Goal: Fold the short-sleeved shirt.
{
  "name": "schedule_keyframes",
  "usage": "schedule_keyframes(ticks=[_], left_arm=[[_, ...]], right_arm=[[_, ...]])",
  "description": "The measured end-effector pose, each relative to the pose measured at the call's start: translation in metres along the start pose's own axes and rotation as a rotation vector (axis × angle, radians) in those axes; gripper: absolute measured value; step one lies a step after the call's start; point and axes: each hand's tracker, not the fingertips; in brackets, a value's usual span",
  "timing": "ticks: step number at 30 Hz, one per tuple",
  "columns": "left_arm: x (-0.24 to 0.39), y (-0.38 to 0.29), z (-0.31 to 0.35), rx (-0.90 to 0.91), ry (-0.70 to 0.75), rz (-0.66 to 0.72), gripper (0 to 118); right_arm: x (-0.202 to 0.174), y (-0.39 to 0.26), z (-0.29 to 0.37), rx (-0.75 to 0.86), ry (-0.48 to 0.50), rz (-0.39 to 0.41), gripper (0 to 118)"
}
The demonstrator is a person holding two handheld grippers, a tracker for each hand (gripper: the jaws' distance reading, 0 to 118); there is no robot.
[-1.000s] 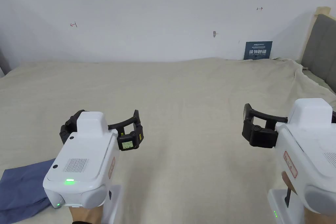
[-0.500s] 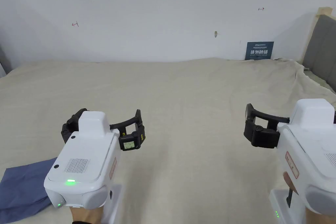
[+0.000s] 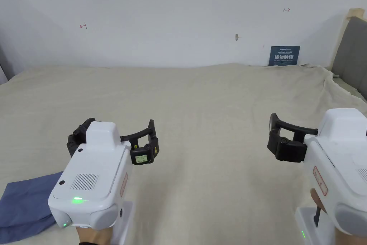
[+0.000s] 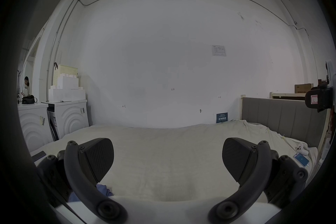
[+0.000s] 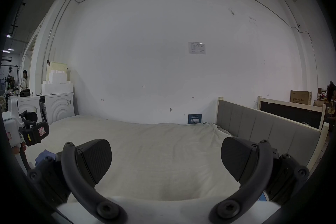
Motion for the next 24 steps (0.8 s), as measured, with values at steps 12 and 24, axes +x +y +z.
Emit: schedule_keyframes(ticks=[12,24], left_arm=[[-0.001,0.000,0.001,-0.004,0.006,0.004,118],[-0.002,0.003,0.003,0.002,0.000,0.010,118]], right_arm=[[0.001,0.002,0.000,-0.005,0.006,-0.001,118],[0.001,0.016,-0.005,-0.175,0.011,-0.194,118]])
